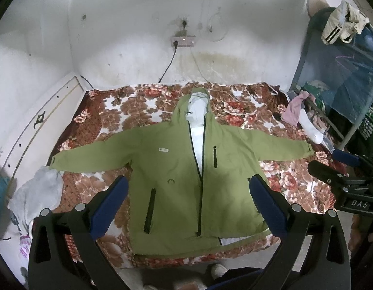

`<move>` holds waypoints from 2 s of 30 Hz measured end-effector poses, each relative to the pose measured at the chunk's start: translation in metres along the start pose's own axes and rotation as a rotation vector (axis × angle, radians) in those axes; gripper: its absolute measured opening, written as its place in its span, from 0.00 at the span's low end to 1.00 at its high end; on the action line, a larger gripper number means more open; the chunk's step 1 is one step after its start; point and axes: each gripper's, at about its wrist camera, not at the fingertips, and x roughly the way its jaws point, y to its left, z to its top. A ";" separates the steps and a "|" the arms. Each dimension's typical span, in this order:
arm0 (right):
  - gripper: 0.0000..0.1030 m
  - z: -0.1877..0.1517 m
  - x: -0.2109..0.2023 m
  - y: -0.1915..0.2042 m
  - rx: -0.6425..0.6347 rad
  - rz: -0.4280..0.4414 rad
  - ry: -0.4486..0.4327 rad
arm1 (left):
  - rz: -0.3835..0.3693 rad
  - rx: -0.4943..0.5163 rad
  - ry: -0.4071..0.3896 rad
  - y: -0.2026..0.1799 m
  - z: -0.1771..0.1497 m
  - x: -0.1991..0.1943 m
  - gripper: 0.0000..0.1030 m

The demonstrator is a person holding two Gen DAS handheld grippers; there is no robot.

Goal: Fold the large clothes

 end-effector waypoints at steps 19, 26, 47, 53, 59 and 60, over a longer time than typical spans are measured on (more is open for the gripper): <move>0.96 0.010 0.006 -0.005 -0.009 0.005 0.008 | -0.002 0.020 0.007 -0.008 0.018 0.001 0.95; 0.96 0.009 0.010 -0.008 -0.011 0.009 0.016 | 0.000 0.024 0.008 -0.010 0.024 0.004 0.95; 0.96 0.058 0.078 -0.112 0.022 0.027 0.116 | -0.002 -0.118 0.172 -0.052 0.067 0.099 0.95; 0.96 0.084 0.129 -0.092 -0.017 0.006 0.159 | -0.027 -0.156 0.151 0.006 0.081 0.143 0.95; 0.96 0.115 0.186 -0.044 -0.044 -0.003 0.158 | 0.077 -0.280 0.155 0.125 0.076 0.203 0.95; 0.96 0.120 0.198 -0.036 -0.030 -0.004 0.164 | 0.088 -0.292 0.177 0.141 0.075 0.214 0.95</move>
